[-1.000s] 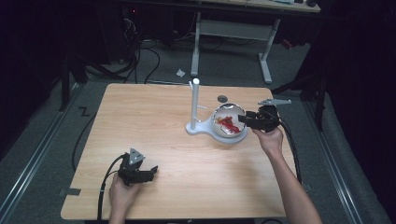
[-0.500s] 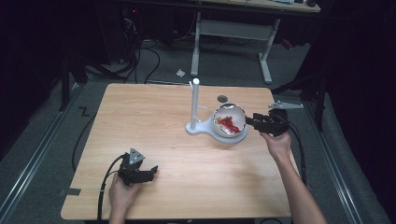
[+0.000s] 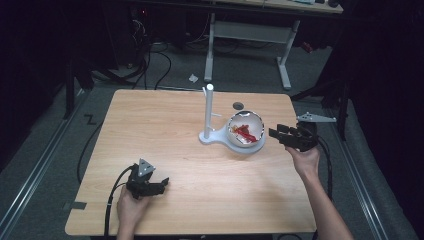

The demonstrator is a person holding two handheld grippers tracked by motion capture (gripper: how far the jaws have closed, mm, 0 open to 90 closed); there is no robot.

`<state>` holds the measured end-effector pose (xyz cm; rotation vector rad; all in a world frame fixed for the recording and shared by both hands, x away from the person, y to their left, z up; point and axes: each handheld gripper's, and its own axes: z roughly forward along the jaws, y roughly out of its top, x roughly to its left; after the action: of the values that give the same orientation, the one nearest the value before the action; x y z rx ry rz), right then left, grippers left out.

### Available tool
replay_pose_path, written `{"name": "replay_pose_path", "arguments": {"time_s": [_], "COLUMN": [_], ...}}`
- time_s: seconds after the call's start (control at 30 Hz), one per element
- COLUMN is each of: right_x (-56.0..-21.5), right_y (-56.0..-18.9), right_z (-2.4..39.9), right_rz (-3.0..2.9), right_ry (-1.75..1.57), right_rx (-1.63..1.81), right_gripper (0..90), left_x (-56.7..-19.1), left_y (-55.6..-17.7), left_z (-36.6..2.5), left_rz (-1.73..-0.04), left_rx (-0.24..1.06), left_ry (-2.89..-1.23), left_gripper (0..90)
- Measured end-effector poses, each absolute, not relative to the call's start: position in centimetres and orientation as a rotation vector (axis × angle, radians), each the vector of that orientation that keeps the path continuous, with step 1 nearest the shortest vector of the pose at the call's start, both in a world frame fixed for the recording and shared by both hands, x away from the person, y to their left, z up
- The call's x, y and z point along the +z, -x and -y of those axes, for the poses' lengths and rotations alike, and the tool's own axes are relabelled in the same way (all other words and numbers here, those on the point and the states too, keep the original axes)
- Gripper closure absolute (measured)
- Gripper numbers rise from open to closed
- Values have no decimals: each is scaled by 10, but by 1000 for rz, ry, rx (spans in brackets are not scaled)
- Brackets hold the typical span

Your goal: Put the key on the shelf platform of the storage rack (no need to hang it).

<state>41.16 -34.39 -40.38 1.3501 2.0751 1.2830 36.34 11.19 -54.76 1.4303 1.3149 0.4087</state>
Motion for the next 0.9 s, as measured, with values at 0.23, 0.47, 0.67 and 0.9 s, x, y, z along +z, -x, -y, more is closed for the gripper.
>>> {"name": "replay_pose_path", "arguments": {"time_s": [0.23,0.47,0.67,0.9], "right_x": [-399,-405,-405,-405], "right_y": [-400,-383,-368,-357], "right_z": [350,363,369,369], "right_rz": [-2044,-2007,-1980,-1972], "right_ry": [-1337,-1366,-1355,-1332], "right_rx": [1313,1345,1370,1388], "right_gripper": [517,518,519,522], "left_x": [-548,-548,-548,-548], "left_y": [-363,-363,-363,-363], "left_z": [-112,-112,-112,-112], "left_rz": [-1315,-1315,-1315,-1315], "left_rx": [410,410,410,410], "left_ry": [-1433,-1433,-1433,-1432], "left_gripper": [211,210,211,211]}}
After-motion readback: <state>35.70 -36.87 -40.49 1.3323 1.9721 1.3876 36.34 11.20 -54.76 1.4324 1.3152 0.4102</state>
